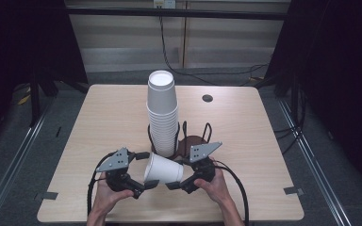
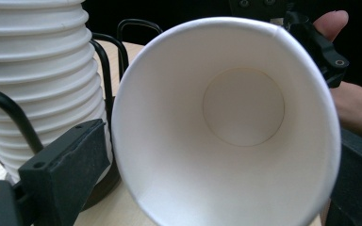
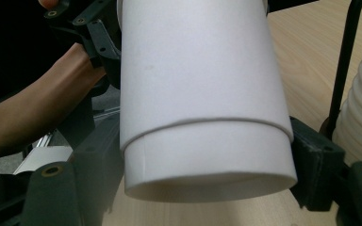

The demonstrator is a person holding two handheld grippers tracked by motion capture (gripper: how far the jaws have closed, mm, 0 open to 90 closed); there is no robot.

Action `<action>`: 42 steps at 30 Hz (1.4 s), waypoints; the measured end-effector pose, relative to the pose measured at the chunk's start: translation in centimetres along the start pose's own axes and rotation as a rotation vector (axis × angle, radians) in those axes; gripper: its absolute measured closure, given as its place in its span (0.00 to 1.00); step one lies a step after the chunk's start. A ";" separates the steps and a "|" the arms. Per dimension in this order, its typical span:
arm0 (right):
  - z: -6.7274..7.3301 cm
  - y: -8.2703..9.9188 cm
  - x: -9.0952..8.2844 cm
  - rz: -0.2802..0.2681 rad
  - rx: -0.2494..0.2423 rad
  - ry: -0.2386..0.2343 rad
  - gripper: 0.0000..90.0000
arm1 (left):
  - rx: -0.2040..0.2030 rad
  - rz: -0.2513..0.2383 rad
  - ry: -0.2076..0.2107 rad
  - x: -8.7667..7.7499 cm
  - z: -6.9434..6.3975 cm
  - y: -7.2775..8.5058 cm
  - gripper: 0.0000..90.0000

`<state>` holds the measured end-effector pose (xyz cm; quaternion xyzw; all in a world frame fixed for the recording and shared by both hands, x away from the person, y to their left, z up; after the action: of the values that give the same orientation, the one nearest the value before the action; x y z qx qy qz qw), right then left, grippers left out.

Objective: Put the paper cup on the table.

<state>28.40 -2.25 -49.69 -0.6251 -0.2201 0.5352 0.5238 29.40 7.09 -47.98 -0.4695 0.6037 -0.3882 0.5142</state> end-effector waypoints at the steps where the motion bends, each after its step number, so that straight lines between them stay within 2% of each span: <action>1: 0.0 0.0 0.0 0.000 0.000 0.000 0.27 | -0.002 0.002 0.001 0.0 0.0 0.0 0.02; 10: 0.2 0.0 0.0 -0.001 -0.005 -0.008 0.27 | -0.022 0.006 0.034 0.5 0.1 0.2 0.00; 12: 0.2 0.0 0.0 0.001 -0.004 -0.012 0.27 | -0.016 0.005 0.037 0.6 0.1 0.2 0.00; 14: 0.1 0.1 0.0 0.002 0.000 -0.007 0.27 | -0.018 -0.004 0.043 0.6 0.1 0.1 0.01; 15: 0.1 0.0 0.0 -0.002 0.001 -0.009 0.27 | -0.019 -0.012 0.059 0.7 0.0 0.1 0.02; 23: 0.1 0.2 0.1 0.000 -0.003 -0.014 0.26 | -0.027 0.000 0.070 0.8 0.0 0.2 0.05; 28: 0.1 0.3 0.1 -0.007 -0.003 -0.026 0.26 | -0.033 -0.019 0.096 0.5 -0.2 -0.1 0.08; 34: 0.1 0.3 0.2 -0.016 -0.009 -0.026 0.25 | -0.035 -0.011 0.102 0.3 -0.4 -0.1 0.10; 42: 0.1 0.3 0.3 -0.032 -0.010 -0.018 0.22 | -0.028 0.027 0.082 0.2 -0.6 -0.3 0.12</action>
<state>28.34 -2.06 -50.06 -0.6192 -0.2376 0.5314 0.5271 28.89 6.78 -47.63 -0.4521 0.6358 -0.3916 0.4878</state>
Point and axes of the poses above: each handheld gripper's, and its own axes: x roughly forward along the jaws, y roughly out of its underside, z roughly to its left, the point moved 10 cm from there along x, roughly forward along the jaws, and after that the axes turned 15 degrees about y, right-handed, at the moved point
